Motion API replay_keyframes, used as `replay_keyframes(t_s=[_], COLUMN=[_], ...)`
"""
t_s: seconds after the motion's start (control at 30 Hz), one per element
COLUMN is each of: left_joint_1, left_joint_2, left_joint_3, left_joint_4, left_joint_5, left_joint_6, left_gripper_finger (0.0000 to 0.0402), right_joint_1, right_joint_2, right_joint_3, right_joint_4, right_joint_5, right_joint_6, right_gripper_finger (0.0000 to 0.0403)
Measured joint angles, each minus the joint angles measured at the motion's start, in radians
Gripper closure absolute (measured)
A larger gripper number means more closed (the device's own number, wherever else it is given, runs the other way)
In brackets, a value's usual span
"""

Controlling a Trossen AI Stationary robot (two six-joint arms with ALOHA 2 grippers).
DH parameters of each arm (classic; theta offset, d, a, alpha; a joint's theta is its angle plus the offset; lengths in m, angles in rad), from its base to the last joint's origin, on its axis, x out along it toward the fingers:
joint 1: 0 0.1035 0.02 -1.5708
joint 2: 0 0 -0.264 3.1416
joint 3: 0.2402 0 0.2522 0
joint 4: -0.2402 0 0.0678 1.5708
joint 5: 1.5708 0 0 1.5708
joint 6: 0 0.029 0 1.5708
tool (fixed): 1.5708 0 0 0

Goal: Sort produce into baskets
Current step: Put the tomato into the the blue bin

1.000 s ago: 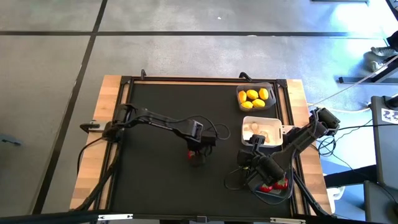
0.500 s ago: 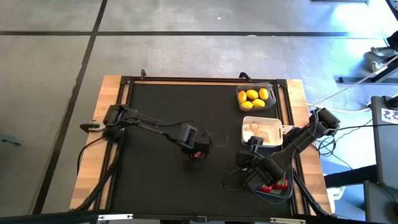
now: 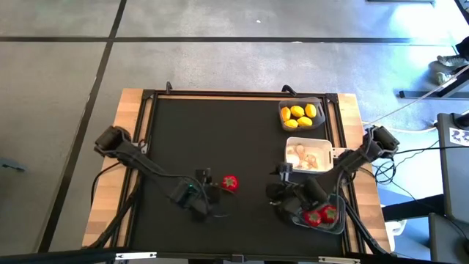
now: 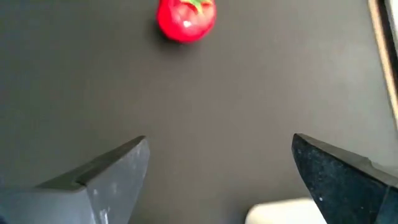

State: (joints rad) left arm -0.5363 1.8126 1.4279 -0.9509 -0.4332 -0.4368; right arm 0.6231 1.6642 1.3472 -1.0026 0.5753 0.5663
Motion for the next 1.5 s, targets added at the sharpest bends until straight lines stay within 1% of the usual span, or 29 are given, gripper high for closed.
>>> replay_keyframes(t_s=[0.07, 0.17, 0.3, 0.4, 0.47, 0.57, 0.7, 0.87, 0.97, 1.1, 1.27, 1.4, 1.5], left_joint_1=[-0.025, -0.062, -0.096, -0.111, -0.113, -0.114, -0.128, -0.141, -0.144, -0.142, -0.131, -0.124, -0.113], left_joint_2=[-0.032, -0.068, -0.100, -0.101, -0.102, -0.101, -0.101, -0.099, -0.099, -0.099, -0.099, -0.099, -0.099], left_joint_3=[-0.063, -0.148, -0.238, -0.279, -0.296, -0.322, -0.341, -0.343, -0.343, -0.342, -0.343, -0.342, -0.342], left_joint_4=[0.038, 0.076, 0.144, 0.153, 0.165, 0.199, 0.262, 0.266, 0.267, 0.268, 0.283, 0.283, 0.283], left_joint_5=[-0.034, -0.061, -0.105, -0.150, -0.156, -0.156, -0.158, -0.175, -0.205, -0.222, -0.226, -0.226, -0.226], left_joint_6=[-0.065, -0.158, -0.225, -0.265, -0.288, -0.293, -0.286, -0.318, -0.332, -0.335, -0.335, -0.327, -0.320], left_gripper_finger=[0.0100, 0.0100, 0.0100, 0.0100, 0.0100, 0.0100, 0.0100, 0.0100, 0.0100, 0.0100, 0.0100, 0.0100, 0.0100], right_joint_1=[-0.036, -0.096, -0.183, -0.252, -0.296, -0.340, -0.378, -0.416, -0.453, -0.500, -0.513, -0.510, -0.513], right_joint_2=[0.000, 0.000, 0.004, 0.010, 0.022, 0.044, 0.098, 0.190, 0.228, 0.259, 0.290, 0.300, 0.306], right_joint_3=[0.000, 0.000, 0.000, 0.000, 0.001, 0.001, 0.001, 0.000, 0.000, 0.000, 0.000, 0.000, 0.000], right_joint_4=[0.052, 0.123, 0.226, 0.310, 0.384, 0.446, 0.554, 0.678, 0.713, 0.716, 0.768, 0.773, 0.777], right_joint_5=[-0.037, -0.102, -0.172, -0.267, -0.325, -0.362, -0.404, -0.478, -0.558, -0.658, -0.792, -0.820, -0.812], right_joint_6=[-0.083, -0.165, -0.251, -0.287, -0.294, -0.296, -0.296, -0.311, -0.292, -0.279, -0.330, -0.338, -0.338], right_gripper_finger=[0.0013, 0.0013, 0.0013, 0.0013, 0.0013, 0.0013, 0.0013, 0.0013, 0.0013, 0.0013, 0.0013, 0.0013, 0.0013])
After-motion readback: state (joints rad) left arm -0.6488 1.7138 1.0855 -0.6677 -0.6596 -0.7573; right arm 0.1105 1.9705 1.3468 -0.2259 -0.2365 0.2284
